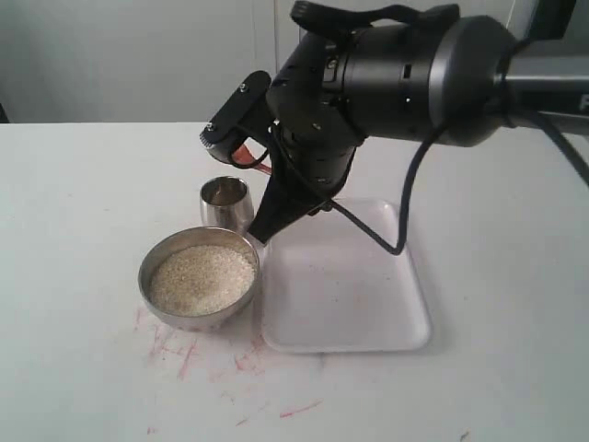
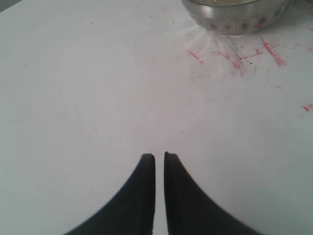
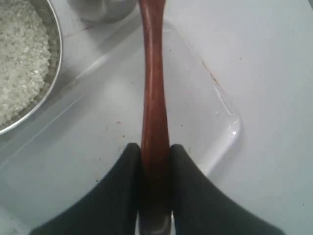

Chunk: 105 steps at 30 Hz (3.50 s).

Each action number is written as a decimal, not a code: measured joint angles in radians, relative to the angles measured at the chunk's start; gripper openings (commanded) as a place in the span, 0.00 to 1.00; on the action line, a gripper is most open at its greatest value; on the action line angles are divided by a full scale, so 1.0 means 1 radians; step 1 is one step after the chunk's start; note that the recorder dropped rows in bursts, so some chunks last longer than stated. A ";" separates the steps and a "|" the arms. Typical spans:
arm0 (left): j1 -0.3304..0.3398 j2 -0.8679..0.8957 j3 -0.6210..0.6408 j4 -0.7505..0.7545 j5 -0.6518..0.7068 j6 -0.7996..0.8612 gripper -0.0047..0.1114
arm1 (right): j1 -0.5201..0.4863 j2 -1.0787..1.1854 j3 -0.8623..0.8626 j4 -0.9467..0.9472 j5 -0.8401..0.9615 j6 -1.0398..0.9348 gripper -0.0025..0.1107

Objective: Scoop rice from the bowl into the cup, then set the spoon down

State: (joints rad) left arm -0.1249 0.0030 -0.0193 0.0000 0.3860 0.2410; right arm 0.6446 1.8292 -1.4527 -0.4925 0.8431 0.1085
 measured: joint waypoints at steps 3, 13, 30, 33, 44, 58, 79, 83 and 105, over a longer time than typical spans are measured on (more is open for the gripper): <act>0.000 0.000 0.000 0.000 0.000 0.000 0.16 | 0.000 0.032 -0.029 -0.004 0.014 0.000 0.02; 0.000 0.000 0.000 0.000 0.000 0.000 0.16 | 0.000 0.105 -0.119 -0.033 0.066 0.000 0.02; 0.000 0.000 0.000 0.000 0.000 0.000 0.16 | -0.008 0.154 -0.150 -0.063 0.072 0.000 0.02; 0.000 0.000 0.000 0.000 0.000 0.000 0.16 | -0.017 0.161 -0.150 -0.063 0.074 0.000 0.02; 0.000 0.000 0.000 0.000 0.000 0.000 0.16 | -0.024 0.174 -0.150 -0.115 0.074 0.000 0.02; 0.000 0.000 0.000 0.000 0.000 0.000 0.16 | -0.024 0.188 -0.170 -0.186 0.060 -0.015 0.02; 0.000 0.000 0.000 0.000 0.000 0.000 0.16 | -0.024 0.221 -0.172 -0.293 0.038 -0.205 0.02; 0.000 0.000 0.000 0.000 0.000 0.000 0.16 | -0.024 0.239 -0.172 -0.326 0.044 -0.205 0.02; 0.000 0.000 0.000 0.000 0.000 0.000 0.16 | -0.006 0.243 -0.172 -0.451 0.052 -0.343 0.02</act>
State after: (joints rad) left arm -0.1249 0.0030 -0.0193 0.0000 0.3860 0.2410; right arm 0.6385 2.0723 -1.6244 -0.9439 0.8951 -0.2348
